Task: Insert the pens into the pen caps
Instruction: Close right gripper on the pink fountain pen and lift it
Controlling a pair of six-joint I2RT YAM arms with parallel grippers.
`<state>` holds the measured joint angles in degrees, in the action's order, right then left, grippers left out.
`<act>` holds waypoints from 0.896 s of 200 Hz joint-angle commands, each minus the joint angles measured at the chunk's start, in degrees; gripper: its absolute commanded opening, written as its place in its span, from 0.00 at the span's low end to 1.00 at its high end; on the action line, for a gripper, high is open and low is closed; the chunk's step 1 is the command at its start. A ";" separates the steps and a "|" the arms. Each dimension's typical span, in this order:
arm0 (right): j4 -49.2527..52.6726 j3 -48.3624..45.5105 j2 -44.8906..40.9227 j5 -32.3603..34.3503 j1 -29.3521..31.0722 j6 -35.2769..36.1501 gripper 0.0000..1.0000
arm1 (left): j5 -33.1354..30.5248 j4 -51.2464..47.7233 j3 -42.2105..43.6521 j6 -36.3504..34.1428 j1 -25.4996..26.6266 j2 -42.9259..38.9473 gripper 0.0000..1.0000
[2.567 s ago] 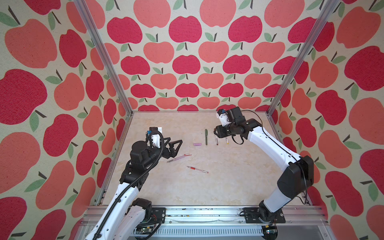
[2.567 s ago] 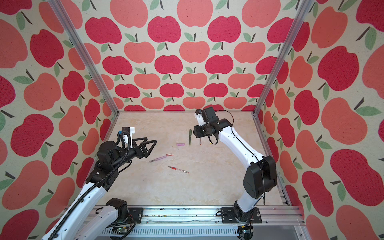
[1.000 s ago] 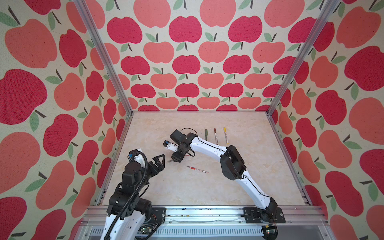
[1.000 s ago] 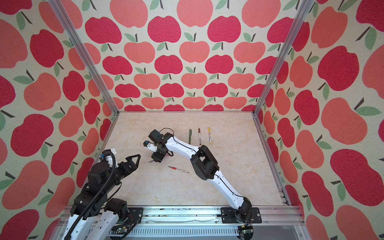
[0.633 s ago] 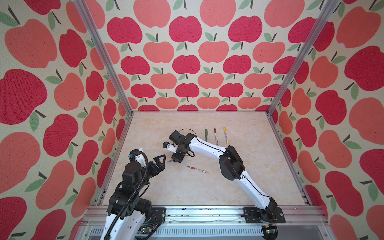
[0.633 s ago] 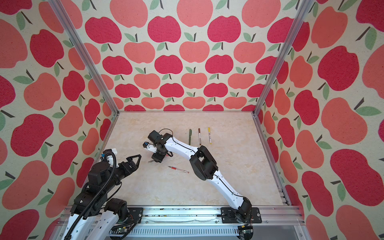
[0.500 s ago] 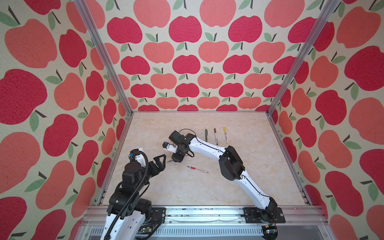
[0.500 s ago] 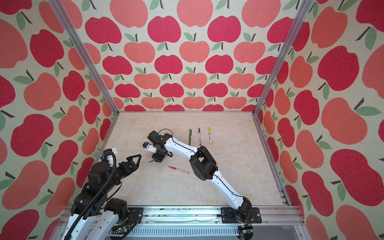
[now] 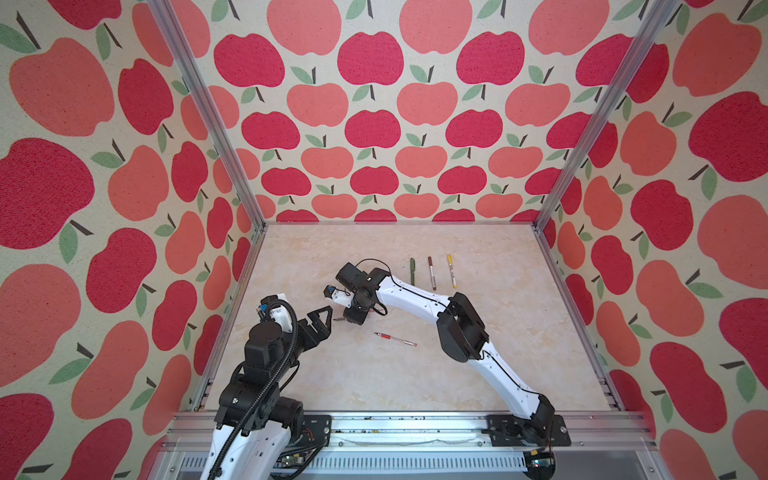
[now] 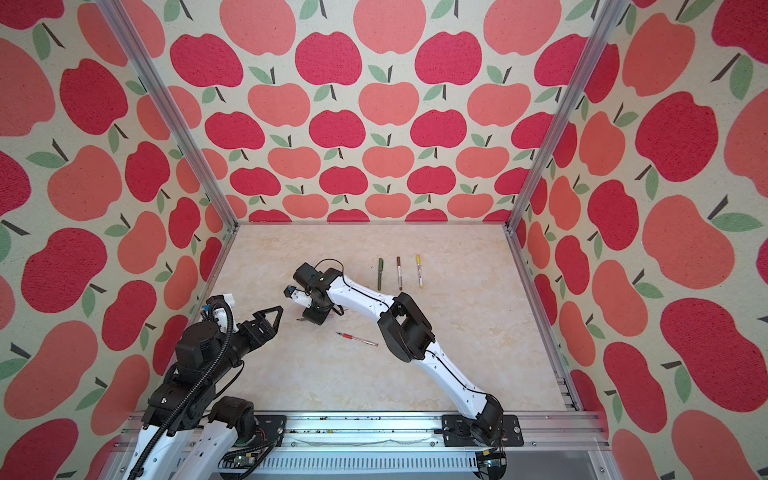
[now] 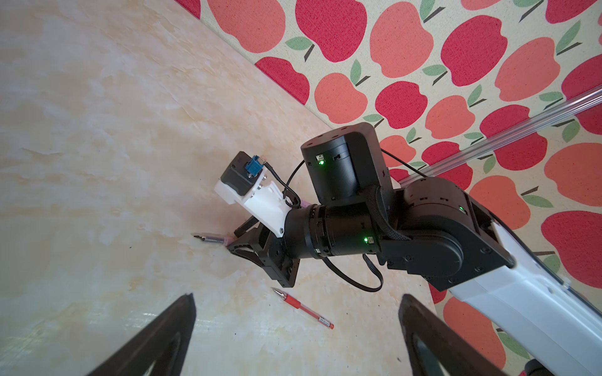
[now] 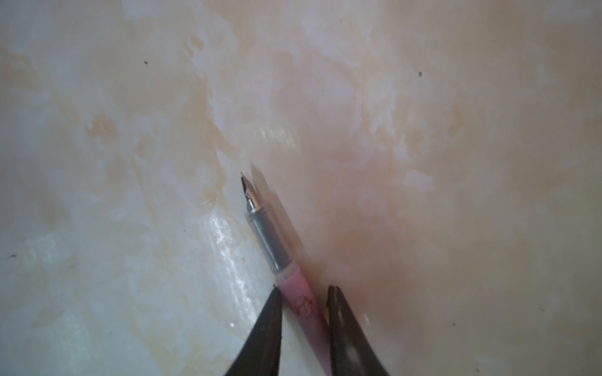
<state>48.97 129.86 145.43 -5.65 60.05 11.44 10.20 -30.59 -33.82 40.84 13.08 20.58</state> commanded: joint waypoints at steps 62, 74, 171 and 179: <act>3.02 0.31 3.00 -4.03 1.42 -3.48 0.13 | 1.66 1.30 -0.19 -1.79 -0.78 0.36 0.99; 2.83 0.22 2.84 -4.08 1.38 -4.00 0.12 | 1.75 1.19 -0.10 -1.95 -0.86 0.21 0.99; -16.79 -17.62 -12.85 -14.84 -3.63 -19.25 0.13 | 6.75 4.46 -0.52 -5.23 -1.00 0.52 0.99; -19.13 -19.80 -14.34 -15.97 -4.46 -20.75 0.13 | 7.51 5.05 -0.45 -5.44 -1.04 0.73 0.99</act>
<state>38.15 115.07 137.99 -16.14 58.06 -2.35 14.44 -29.02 -33.82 37.54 12.34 21.10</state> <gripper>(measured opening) 0.134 0.994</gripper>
